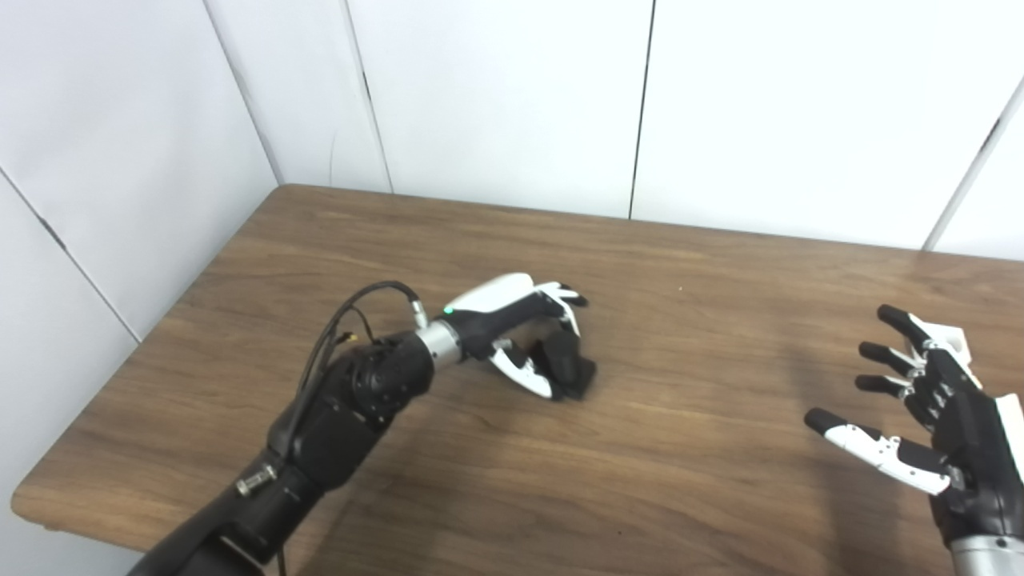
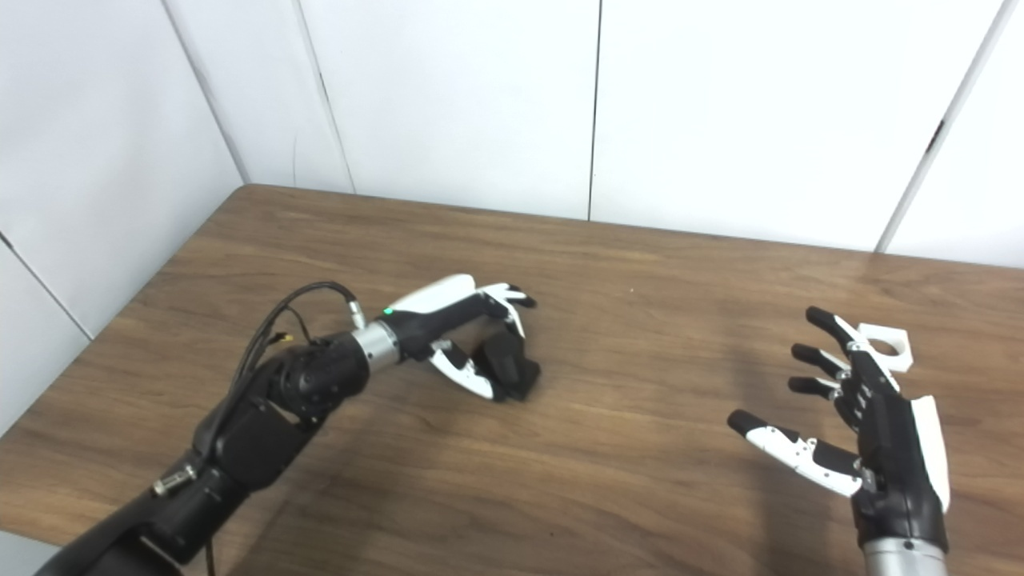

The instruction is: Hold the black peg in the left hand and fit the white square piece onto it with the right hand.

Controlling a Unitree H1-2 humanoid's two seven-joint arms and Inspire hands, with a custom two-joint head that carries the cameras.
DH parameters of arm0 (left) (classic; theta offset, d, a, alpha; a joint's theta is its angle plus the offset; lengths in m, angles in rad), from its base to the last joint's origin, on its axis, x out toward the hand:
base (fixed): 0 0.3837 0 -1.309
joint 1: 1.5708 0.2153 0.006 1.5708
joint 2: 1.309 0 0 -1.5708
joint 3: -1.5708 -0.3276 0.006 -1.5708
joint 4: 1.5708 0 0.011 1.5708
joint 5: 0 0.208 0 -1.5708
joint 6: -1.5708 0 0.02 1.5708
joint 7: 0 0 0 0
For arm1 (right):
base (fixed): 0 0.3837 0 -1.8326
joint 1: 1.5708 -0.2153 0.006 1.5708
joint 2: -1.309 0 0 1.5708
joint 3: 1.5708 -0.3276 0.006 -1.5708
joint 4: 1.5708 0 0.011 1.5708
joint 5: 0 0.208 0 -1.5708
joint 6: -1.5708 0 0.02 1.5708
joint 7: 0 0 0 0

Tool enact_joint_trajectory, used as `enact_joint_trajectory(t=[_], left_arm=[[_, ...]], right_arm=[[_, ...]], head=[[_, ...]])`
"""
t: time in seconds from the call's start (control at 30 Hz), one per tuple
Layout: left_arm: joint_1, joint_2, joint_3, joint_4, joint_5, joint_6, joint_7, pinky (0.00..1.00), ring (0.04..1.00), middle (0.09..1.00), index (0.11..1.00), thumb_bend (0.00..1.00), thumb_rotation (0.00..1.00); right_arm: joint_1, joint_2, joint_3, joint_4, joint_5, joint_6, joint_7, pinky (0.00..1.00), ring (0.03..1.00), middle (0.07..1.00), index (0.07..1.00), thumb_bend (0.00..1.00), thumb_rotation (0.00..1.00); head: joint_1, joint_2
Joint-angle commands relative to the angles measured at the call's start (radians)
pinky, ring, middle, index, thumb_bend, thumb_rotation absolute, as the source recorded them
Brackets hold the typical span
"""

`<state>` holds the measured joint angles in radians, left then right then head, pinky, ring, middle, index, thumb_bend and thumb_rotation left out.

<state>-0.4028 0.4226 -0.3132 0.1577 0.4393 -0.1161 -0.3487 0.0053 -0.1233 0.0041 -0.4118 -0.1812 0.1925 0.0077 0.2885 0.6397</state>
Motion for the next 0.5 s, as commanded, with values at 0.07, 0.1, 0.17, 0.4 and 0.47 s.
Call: enact_joint_trajectory(t=[0.07,0.1,0.17,0.4,0.47], left_arm=[[0.007,-0.028,-0.021,-0.027,0.026,-0.052,0.03,0.86,0.98,0.924,0.49,0.52,0.08],[0.012,-0.037,-0.026,-0.022,0.033,-0.057,0.035,0.86,0.98,0.926,0.49,0.52,0.08],[0.02,-0.055,-0.038,-0.013,0.044,-0.066,0.047,0.86,0.981,0.928,0.49,0.52,0.08],[0.041,-0.112,-0.081,0.018,0.089,-0.087,0.091,0.89,0.983,0.938,0.492,0.52,0.08],[0.049,-0.135,-0.095,0.04,0.1,-0.108,0.119,0.91,0.981,0.946,0.492,0.52,0.08]], right_arm=[[-0.023,-0.005,-0.007,-0.014,0.001,-0.033,-0.001,0.67,0.804,0.91,0.852,0.69,0.15],[-0.022,-0.007,-0.009,-0.012,0.0,-0.037,-0.001,0.66,0.8,0.906,0.85,0.7,0.16],[-0.021,-0.008,-0.011,-0.009,0.002,-0.043,-0.001,0.66,0.798,0.903,0.849,0.7,0.18],[-0.021,-0.006,-0.013,0.002,0.009,-0.061,-0.003,0.64,0.795,0.904,0.852,0.71,0.21],[-0.02,-0.006,-0.014,0.007,0.013,-0.069,-0.003,0.65,0.803,0.909,0.854,0.72,0.23]], head=[[-0.008,0.003],[-0.01,0.004],[-0.012,0.005],[-0.026,0.012],[-0.03,0.013]])
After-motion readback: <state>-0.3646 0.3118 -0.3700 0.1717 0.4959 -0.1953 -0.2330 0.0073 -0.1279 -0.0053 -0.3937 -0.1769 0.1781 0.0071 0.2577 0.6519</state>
